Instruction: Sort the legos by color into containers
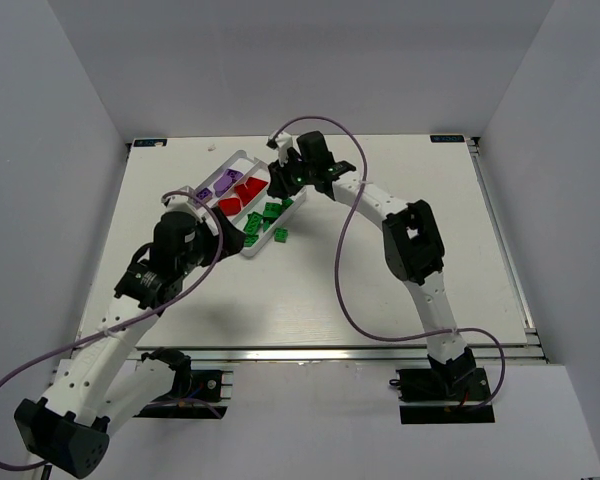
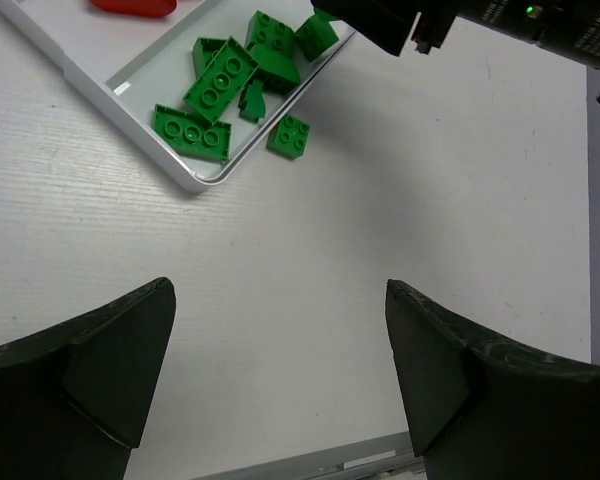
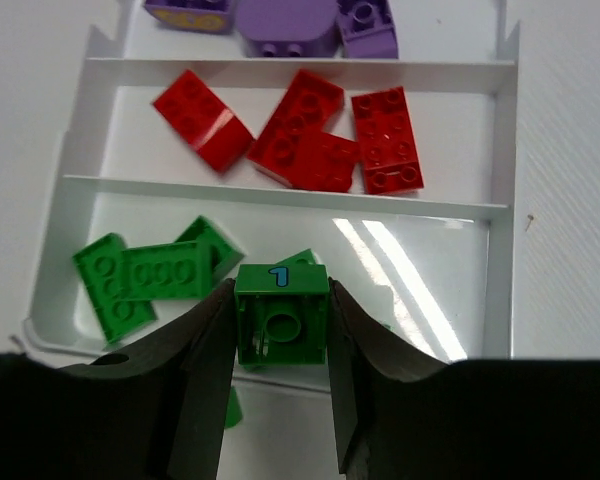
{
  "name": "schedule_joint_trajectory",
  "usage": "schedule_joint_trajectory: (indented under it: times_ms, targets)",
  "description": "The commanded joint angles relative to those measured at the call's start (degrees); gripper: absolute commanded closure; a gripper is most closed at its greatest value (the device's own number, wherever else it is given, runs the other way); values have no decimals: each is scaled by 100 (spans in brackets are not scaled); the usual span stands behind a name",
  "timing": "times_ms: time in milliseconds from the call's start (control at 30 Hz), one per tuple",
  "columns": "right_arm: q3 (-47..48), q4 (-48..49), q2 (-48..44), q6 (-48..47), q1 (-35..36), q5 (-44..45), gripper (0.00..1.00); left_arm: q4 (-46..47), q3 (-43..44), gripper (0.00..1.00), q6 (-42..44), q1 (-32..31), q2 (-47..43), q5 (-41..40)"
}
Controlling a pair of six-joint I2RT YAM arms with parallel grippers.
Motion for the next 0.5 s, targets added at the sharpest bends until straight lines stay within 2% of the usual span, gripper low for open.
schedule_joint_trajectory:
  times_ms: [0, 33, 100, 133, 200, 233, 400, 467]
  targets:
    - [474, 276, 303, 370, -51, 283, 97, 28, -113, 6, -297, 4, -109, 161]
    - [457, 312, 373, 327, -51, 300, 88, 72, -166, 6, -332, 4, -100, 178]
    - [404, 365, 391, 274, -51, 327, 76, 212, -236, 7, -455, 4, -48, 275]
    - [361, 400, 392, 239, -51, 327, 59, 265, -263, 7, -499, 4, -21, 310]
    - [334, 391, 392, 116, -51, 301, 47, 484, -377, 9, -596, 4, 118, 433]
    - [343, 356, 357, 72, -59, 266, 37, 538, -395, 10, -622, 4, 189, 468]
    - [159, 172, -170, -533, -156, -112, 11, 863, -290, 16, -518, -75, 943, 732]
    - [-191, 189, -626, -692, -287, -400, 11, 942, -202, 17, -377, -232, 1208, 706]
